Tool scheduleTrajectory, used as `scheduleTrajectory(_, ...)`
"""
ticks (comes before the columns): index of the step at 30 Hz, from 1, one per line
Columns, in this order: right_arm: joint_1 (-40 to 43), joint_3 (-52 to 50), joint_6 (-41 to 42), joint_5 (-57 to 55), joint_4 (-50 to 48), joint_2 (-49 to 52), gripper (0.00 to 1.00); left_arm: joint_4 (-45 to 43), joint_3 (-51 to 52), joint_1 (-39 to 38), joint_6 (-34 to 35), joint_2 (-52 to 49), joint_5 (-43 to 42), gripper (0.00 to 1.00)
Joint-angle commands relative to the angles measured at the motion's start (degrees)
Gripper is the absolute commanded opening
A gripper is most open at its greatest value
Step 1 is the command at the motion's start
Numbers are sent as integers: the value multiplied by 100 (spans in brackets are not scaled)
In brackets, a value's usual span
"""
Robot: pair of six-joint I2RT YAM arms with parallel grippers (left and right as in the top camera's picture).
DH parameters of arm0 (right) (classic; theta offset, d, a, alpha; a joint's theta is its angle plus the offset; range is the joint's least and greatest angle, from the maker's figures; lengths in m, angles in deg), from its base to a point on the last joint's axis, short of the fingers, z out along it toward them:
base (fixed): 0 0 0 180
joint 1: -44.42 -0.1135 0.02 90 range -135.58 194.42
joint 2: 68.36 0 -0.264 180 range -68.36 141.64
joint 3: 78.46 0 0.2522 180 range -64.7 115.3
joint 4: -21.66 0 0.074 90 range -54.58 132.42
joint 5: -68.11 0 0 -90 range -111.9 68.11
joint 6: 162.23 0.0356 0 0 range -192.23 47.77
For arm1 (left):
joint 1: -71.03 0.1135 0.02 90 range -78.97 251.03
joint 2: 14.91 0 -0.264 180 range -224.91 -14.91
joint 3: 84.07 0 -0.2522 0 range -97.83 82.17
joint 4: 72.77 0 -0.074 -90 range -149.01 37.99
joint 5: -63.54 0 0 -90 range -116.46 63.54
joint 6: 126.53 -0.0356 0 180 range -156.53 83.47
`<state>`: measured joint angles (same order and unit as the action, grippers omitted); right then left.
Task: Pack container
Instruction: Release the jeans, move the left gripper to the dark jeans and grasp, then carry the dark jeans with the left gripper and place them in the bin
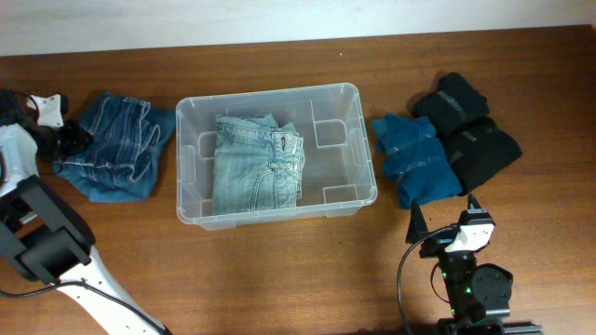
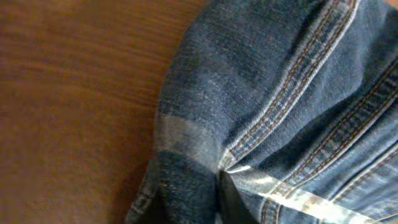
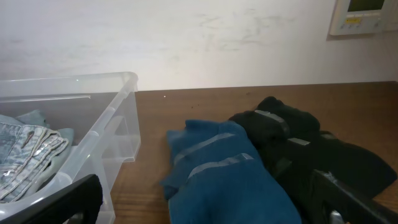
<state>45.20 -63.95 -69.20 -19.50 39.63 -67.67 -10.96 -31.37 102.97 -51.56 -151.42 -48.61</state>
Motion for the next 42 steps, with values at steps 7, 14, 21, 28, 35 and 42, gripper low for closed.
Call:
scheduleTrajectory(7, 48, -44, 20, -70, 7, -33, 99, 813, -177, 37, 1300, -238, -726, 1)
scheduleTrajectory(14, 48, -44, 20, -70, 7, -33, 98, 2208, -1976, 9, 1357, -236, -2306, 1)
scheduleTrajectory(21, 48, -44, 20, -70, 7, -33, 98, 3775, -4924, 4, 1449, -236, -2437, 1)
scheduleTrajectory(28, 48, -44, 20, -70, 7, -33, 98, 4865, -6618, -332, 2343, 85, -2577, 1)
scheduleTrajectory(35, 48, -44, 20, -70, 7, -33, 98, 4863, -6618, -1443, 2627, 612, -2590, 1)
scheduleTrajectory(42, 48, -44, 20, -70, 7, -33, 99, 4865, -6618, -3338, 2627, 925, -212, 1)
